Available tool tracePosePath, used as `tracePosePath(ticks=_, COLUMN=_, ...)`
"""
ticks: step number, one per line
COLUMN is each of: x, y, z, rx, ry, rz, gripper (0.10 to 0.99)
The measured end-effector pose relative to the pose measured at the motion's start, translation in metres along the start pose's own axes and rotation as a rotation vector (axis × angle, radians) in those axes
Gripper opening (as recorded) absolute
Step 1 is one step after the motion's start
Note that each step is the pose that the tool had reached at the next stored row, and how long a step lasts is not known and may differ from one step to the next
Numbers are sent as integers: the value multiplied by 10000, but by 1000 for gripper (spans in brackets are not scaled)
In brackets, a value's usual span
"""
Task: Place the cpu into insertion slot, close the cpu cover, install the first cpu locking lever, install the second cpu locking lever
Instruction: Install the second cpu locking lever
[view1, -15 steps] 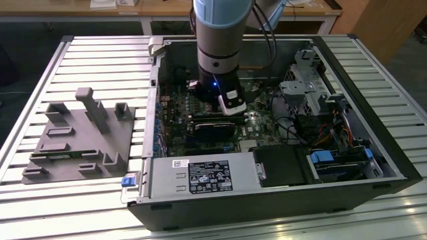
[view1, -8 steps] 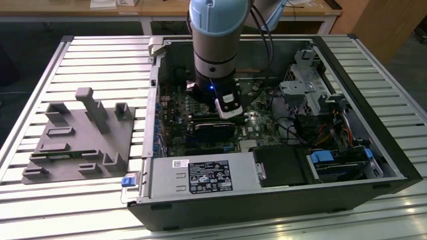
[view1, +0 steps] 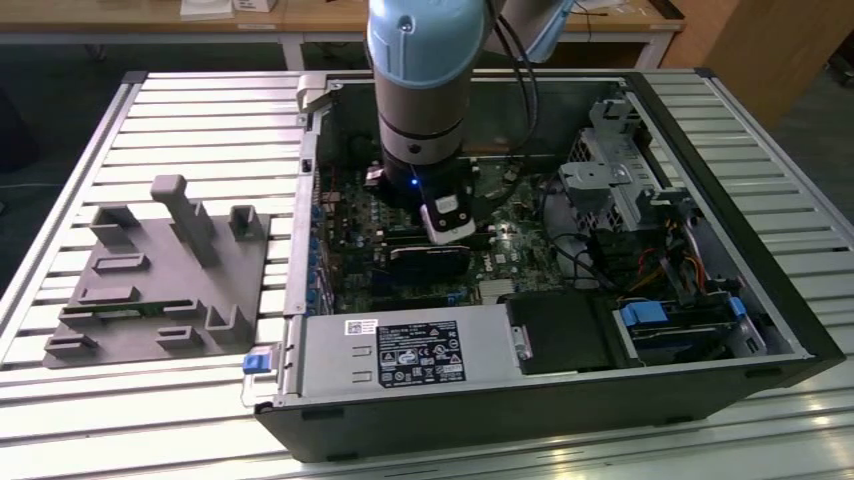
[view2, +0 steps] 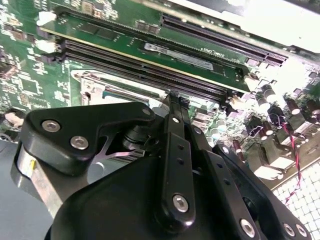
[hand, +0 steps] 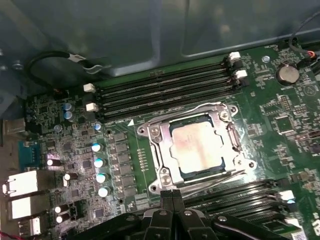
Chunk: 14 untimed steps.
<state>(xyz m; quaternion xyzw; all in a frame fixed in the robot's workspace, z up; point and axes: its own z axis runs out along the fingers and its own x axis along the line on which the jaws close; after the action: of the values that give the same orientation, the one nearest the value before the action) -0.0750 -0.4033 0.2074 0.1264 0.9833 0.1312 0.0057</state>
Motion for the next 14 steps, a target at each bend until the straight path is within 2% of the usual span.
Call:
tracePosePath(ticks=9, x=42, y=-40, z=95, rx=-247, ry=63, rz=10, gripper=106)
tracePosePath(ticks=14, x=54, y=-53, z=133, rx=-332, ry=85, rz=16, gripper=106)
